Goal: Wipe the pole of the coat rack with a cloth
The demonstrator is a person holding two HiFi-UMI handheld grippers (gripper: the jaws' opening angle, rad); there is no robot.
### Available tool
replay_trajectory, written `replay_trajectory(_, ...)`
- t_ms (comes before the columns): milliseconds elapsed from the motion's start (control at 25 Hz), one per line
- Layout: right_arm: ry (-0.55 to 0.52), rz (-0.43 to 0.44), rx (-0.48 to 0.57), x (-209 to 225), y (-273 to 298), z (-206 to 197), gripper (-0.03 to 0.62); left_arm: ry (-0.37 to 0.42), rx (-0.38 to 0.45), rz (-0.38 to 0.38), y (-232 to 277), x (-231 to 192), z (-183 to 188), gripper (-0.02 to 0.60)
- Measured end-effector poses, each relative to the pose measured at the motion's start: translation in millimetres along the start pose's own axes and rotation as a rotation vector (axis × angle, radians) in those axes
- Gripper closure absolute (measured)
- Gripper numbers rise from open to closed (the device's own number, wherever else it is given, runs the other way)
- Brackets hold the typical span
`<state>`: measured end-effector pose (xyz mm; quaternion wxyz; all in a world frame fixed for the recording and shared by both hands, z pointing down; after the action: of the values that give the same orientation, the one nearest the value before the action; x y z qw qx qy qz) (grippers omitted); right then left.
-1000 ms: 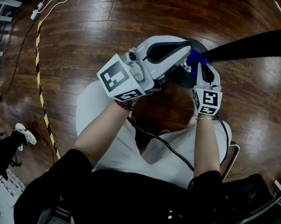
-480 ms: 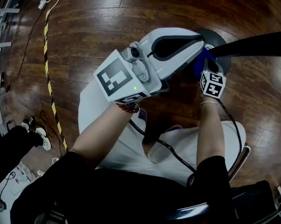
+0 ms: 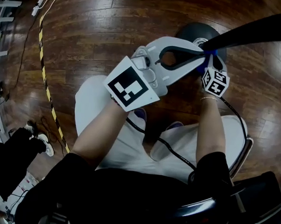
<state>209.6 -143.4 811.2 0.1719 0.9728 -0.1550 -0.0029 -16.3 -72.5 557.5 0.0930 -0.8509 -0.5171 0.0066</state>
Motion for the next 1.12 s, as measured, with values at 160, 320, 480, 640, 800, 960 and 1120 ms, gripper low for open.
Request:
replay_trajectory(160,0.001,-0.040,0.124,10,-9,41,0.576,0.007,-0.014,-0.041,8,1,-3,0.588)
replay_trajectory(320,-0.134,0.002,0.209,13,-25,88,0.577,-0.022,0.067,-0.009,9,-12,1,0.588)
replay_trajectory(480,-0.149,0.008,0.278,7,-47,127,0.577,-0.012,0.036,0.003,8,-20,-3,0.588)
replay_trajectory(640,-0.125,-0.012,0.362,6,-65,176,0.577,-0.017,0.009,-0.026,11,-13,-13,0.588)
replay_trajectory(800,-0.130,-0.017,0.479,2,-84,215,0.577,-0.015,0.001,-0.100,18,0,-19,0.588)
replay_trajectory(960,-0.070,-0.079,0.580,-2,-99,260,0.577,-0.017,-0.048,-0.176,30,12,-19,0.588)
replay_trajectory(1120,-0.007,0.000,0.690,-7,-120,290,0.577,-0.039,0.017,-0.204,28,21,3,0.588)
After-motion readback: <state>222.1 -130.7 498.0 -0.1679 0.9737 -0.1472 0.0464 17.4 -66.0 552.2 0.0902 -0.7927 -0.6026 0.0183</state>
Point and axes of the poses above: the fingertips, and each gripper's own axes: y forward along the fingers, x to its right, z out of its top, the point moved 9 cm from there along -y, backward along the fingers, and after that the axes turned 13 degrees about x, right-handed, at the moved point
